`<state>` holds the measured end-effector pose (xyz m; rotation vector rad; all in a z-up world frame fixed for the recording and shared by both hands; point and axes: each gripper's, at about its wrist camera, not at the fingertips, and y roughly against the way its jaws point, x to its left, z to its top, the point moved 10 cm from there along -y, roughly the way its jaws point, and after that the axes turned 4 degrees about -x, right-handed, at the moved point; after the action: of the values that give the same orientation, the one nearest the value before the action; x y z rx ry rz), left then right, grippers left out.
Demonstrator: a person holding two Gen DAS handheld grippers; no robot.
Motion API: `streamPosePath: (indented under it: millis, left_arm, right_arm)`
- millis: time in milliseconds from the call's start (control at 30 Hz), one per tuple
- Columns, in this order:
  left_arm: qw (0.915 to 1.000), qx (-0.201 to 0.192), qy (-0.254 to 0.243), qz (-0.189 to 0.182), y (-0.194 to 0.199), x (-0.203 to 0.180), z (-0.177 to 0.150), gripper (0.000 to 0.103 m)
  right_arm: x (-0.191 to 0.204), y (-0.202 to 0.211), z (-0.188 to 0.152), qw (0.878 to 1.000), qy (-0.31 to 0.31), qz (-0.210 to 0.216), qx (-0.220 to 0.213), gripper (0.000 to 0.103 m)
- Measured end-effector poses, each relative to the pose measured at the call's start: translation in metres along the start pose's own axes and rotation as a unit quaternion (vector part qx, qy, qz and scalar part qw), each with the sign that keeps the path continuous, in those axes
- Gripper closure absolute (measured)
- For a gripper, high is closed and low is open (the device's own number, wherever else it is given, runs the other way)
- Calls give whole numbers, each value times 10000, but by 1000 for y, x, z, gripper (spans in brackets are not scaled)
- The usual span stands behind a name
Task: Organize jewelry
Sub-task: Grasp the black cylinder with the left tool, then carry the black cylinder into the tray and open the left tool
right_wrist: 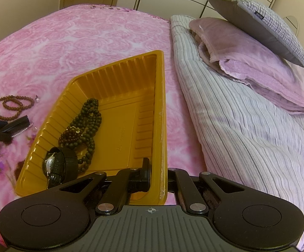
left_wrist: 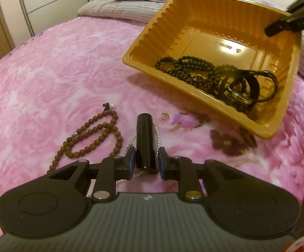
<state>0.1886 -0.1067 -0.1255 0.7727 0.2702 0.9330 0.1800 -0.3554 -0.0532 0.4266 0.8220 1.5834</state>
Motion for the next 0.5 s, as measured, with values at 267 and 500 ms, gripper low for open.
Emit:
streamPosePath:
  millis: [267,500]
  left_arm:
    - [9986,-61,531,37,11,8,4,86]
    - [9945,-399,967,-25,38,6,16,86]
  right_arm:
    - [0,0,0,10000,-5,2,-1,99]
    - [0,0,0,10000,0,-1,0,99]
